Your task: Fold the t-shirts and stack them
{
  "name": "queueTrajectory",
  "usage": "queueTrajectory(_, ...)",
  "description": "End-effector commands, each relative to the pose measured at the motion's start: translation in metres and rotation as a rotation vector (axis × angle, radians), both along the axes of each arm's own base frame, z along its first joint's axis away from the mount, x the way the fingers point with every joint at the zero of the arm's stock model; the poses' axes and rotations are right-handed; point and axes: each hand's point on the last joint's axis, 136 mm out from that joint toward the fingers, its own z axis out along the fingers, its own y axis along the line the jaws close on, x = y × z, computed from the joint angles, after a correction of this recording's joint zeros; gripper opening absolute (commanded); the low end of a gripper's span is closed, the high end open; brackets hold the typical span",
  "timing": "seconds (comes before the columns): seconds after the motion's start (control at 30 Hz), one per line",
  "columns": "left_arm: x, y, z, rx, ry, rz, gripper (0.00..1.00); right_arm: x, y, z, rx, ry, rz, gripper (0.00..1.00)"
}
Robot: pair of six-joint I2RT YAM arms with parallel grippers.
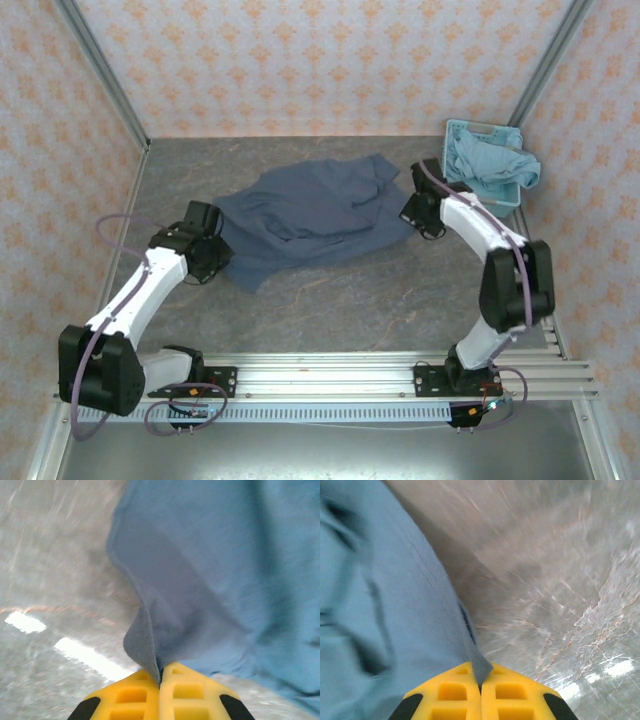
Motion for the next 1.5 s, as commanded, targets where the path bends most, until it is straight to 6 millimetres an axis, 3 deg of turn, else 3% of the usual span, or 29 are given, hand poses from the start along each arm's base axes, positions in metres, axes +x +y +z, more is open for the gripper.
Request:
queueTrajectory(0.0, 0.031, 0.002, 0.068, -0.013, -0.227, 0.021, 0.00, 0.004, 0.000, 0.090, 0.030, -0.207, -0.012, 0.00)
queueTrajectory(0.1, 0.037, 0.012, 0.129, 0.001, -0.402, 0.073, 0.00, -0.001, 0.004, 0.151, 0.069, -0.349, 0.006, 0.00)
queueTrajectory(0.17, 0.029, 0.023, 0.170, 0.020, -0.523, 0.122, 0.00, -0.010, 0.008, 0.183, 0.103, -0.421, 0.029, 0.00)
queueTrajectory(0.33, -0.021, 0.055, 0.268, 0.073, -0.844, 0.255, 0.00, -0.055, 0.014, 0.251, 0.204, -0.608, 0.096, 0.00)
queueTrajectory(0.47, -0.048, 0.067, 0.322, 0.085, -0.982, 0.297, 0.00, -0.085, 0.028, 0.281, 0.318, -0.667, 0.177, 0.00)
queueTrajectory(0.6, -0.032, 0.060, 0.344, 0.070, -0.983, 0.274, 0.00, -0.090, 0.037, 0.284, 0.393, -0.640, 0.182, 0.00)
queueTrajectory(0.77, 0.016, 0.054, 0.338, 0.101, -0.912, 0.242, 0.00, -0.049, 0.055, 0.268, 0.449, -0.585, 0.174, 0.00)
queueTrajectory(0.9, 0.080, 0.061, 0.332, 0.108, -0.850, 0.209, 0.00, 0.018, 0.074, 0.265, 0.473, -0.611, 0.183, 0.00)
queueTrajectory(1.03, 0.148, 0.087, 0.346, 0.107, -0.845, 0.204, 0.00, 0.088, 0.085, 0.293, 0.462, -0.690, 0.209, 0.00)
queueTrajectory(1.13, 0.183, 0.091, 0.392, 0.068, -0.948, 0.168, 0.00, 0.121, 0.082, 0.340, 0.459, -0.822, 0.215, 0.00)
queueTrajectory(1.2, 0.191, 0.087, 0.433, 0.068, -1.054, 0.132, 0.00, 0.134, 0.075, 0.371, 0.463, -0.902, 0.209, 0.00)
queueTrajectory(1.33, 0.166, 0.087, 0.506, 0.077, -1.266, 0.139, 0.00, 0.137, 0.055, 0.430, 0.470, -1.061, 0.188, 0.00)
queueTrajectory(1.4, 0.152, 0.086, 0.518, 0.079, -1.298, 0.142, 0.00, 0.138, 0.041, 0.438, 0.495, -1.084, 0.152, 0.00)
queueTrajectory(1.47, 0.140, 0.084, 0.513, 0.084, -1.261, 0.137, 0.00, 0.138, 0.029, 0.431, 0.472, -1.056, 0.125, 0.00)
